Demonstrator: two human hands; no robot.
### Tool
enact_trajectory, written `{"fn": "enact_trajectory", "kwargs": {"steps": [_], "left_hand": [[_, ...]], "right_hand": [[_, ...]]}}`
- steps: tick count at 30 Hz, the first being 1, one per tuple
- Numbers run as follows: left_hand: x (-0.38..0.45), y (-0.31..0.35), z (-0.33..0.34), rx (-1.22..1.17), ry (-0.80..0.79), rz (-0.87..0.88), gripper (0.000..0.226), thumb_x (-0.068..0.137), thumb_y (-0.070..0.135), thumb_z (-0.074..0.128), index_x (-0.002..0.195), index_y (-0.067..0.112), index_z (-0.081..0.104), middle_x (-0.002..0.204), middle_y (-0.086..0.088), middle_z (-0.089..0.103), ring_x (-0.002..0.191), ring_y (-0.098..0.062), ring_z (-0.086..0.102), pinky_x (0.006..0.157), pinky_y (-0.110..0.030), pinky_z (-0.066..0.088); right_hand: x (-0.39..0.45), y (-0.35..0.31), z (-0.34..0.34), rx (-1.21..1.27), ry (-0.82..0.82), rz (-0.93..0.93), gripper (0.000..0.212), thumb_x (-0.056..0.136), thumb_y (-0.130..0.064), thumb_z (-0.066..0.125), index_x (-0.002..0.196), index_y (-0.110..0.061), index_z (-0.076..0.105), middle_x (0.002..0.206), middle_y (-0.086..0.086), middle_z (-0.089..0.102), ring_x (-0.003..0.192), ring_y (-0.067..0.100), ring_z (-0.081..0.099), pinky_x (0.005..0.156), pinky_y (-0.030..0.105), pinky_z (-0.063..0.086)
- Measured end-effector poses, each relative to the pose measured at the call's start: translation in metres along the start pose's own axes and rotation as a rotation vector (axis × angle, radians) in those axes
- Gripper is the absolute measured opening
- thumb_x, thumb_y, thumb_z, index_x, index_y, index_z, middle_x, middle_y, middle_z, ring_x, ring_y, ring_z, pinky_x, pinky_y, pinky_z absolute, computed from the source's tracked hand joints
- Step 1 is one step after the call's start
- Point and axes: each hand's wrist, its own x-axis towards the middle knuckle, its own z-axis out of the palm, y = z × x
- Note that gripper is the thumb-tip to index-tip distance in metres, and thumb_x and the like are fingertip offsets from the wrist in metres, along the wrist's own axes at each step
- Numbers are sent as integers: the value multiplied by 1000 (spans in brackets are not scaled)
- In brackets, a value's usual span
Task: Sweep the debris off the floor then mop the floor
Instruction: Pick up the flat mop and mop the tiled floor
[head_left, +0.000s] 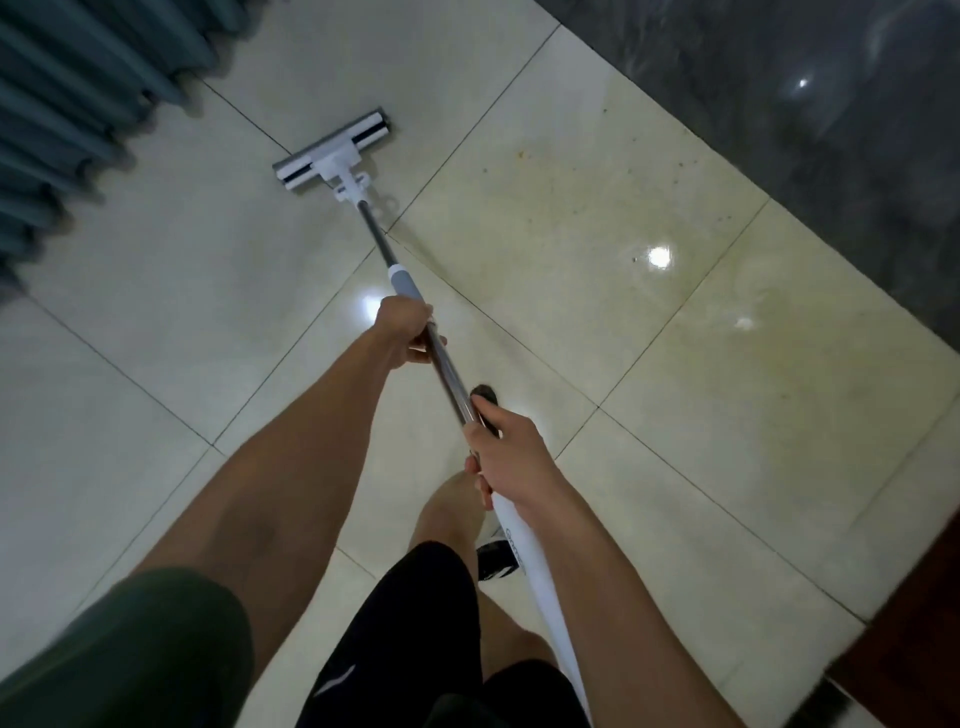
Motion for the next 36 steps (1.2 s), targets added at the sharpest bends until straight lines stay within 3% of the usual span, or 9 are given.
{"fn": "enact_trajectory", "kwargs": {"steps": [4,9,13,17,22,26,30,33,36], "left_hand": [[-35,-55,26,68,-69,15,21,102,11,52,119,0,50,86,-15,62,66,-29,69,56,-41,58],[-86,-117,64,108,-177,-7,26,101,8,54,125,0,47,99,-20,61,71,-31,68,41,-35,54],[-115,-156,90,169,-248,-14,23,103,10,54,124,2,48,93,-20,64,70,-32,70,60,-48,61],[-132,-184,102,200,-268,-5,21,102,11,54,122,5,50,94,-22,67,78,-35,72,75,-56,61],[-130,-172,98,174,-212,38,29,99,10,59,126,3,53,95,-18,64,74,-34,71,59,-46,62],[-117,-156,86,135,-169,40,31,98,6,61,128,2,53,95,-18,58,60,-31,67,44,-38,57],[-99,-134,84,144,-141,42,32,96,4,62,126,0,54,93,-19,60,60,-31,68,54,-46,62],[-81,-105,84,151,-114,35,30,95,4,62,124,0,55,90,-19,62,61,-32,69,60,-51,62],[-56,-65,76,186,-101,54,29,95,4,61,123,1,55,87,-18,62,58,-32,68,54,-48,62]], "right_hand": [[-44,68,-6,53,56,13,43,103,-25,49,145,-35,48,72,3,55,46,11,47,45,25,41],[-99,145,-19,95,123,-12,43,103,-25,48,145,-35,48,66,3,55,45,11,48,48,27,42],[-135,188,-28,153,147,3,39,104,-25,47,138,-43,53,62,5,50,46,19,44,45,27,40],[-161,208,-30,175,154,-39,31,103,-21,45,95,-40,67,68,10,46,49,20,41,48,28,38],[-154,198,-25,219,149,-19,33,103,-24,45,121,-49,56,68,11,44,42,19,38,41,26,36],[-141,180,-11,110,168,-39,20,101,-25,46,110,-38,59,66,6,51,38,12,42,44,27,39],[-120,157,-5,-34,231,-50,6,101,-25,45,101,-25,51,75,4,60,52,15,52,49,28,47],[-95,133,2,-346,315,-95,19,102,-27,41,117,-19,50,81,6,58,63,22,54,57,38,52],[-70,95,13,-579,365,-128,47,105,-28,37,150,-27,26,92,8,59,76,24,60,66,37,53]]}}
